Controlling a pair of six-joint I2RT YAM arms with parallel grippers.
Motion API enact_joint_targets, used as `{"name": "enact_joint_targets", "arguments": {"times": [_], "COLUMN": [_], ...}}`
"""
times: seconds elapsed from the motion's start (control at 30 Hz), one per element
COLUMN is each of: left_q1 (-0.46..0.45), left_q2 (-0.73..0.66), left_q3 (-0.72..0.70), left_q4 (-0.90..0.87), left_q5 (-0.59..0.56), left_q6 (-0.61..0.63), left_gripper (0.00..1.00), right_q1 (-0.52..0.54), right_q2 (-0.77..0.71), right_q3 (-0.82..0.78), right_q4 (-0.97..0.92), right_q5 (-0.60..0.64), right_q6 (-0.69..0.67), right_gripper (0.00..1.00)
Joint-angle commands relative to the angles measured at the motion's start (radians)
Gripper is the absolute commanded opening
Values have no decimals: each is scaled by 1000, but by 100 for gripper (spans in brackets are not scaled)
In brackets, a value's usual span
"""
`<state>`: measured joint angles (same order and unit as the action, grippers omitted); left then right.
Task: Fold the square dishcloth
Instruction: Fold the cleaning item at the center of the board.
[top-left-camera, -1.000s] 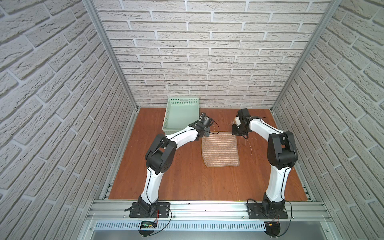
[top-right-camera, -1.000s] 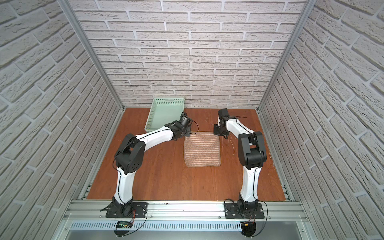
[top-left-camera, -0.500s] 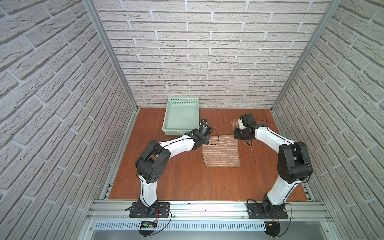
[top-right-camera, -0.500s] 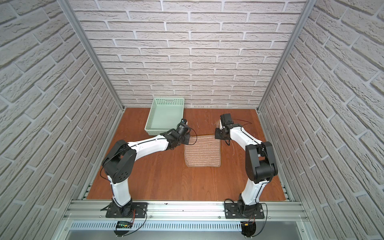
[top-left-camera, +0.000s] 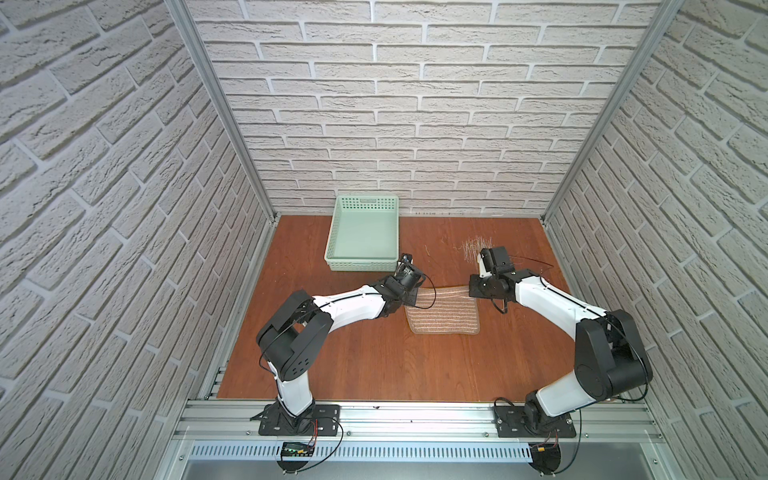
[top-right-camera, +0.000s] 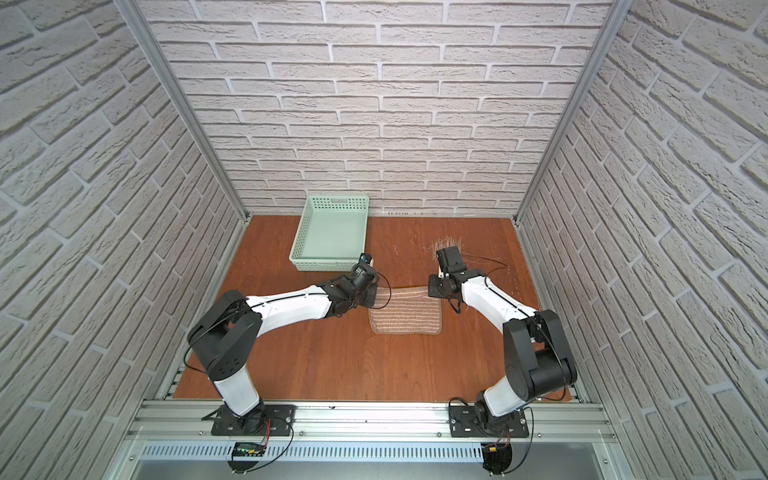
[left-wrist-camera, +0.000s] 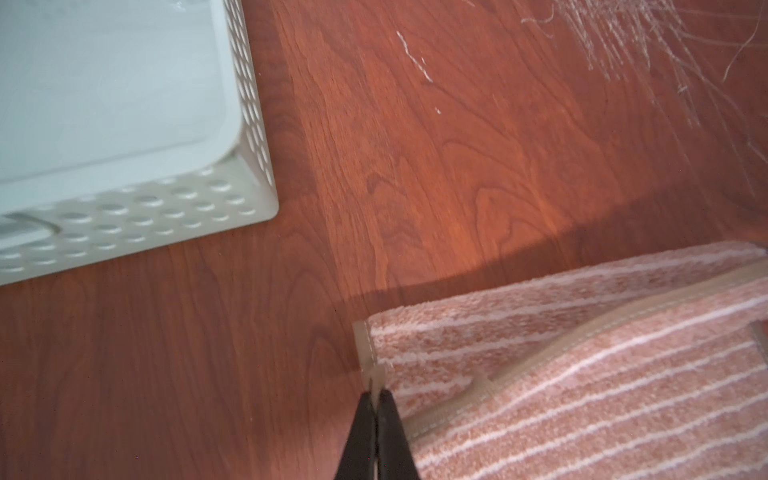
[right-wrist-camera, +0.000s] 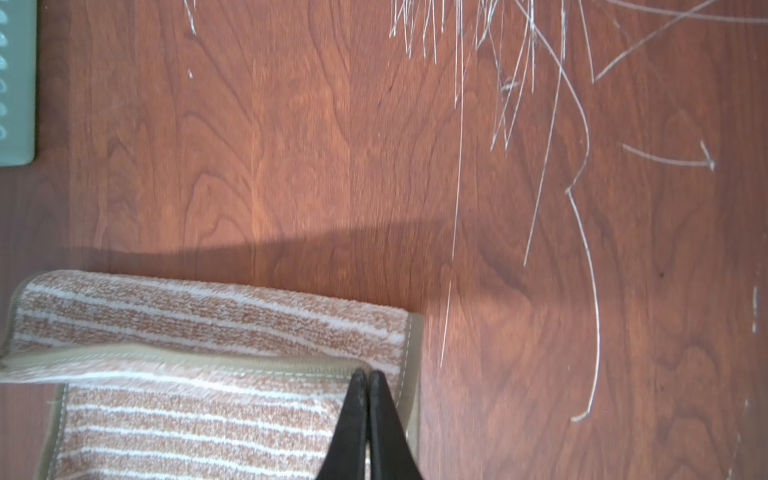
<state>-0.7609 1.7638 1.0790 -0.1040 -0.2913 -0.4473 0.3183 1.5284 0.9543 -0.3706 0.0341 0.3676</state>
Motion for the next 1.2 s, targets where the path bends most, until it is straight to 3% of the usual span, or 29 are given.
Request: {"name": "enact_joint_targets", "arguments": {"times": [0.0,0.7,1.17], "left_q1": [-24,-115,-130], "left_q2": [-31,-78,-99], "left_q3": [-29,-97,-108], "left_q4": [12,-55,-93], "left_q5": [-16,-31,-29], "left_q6": [-36,-117,-124], "left_gripper": [0,0,0], "right_q1": [17,65,88], "right_q2": [-55,-236,-288], "right_q3": [-47,-189,-273], "right_q4": [24,-46,-54], "right_q5": [40,67,56], "right_q6": [41,96,119], "right_gripper": [3,3,3]}}
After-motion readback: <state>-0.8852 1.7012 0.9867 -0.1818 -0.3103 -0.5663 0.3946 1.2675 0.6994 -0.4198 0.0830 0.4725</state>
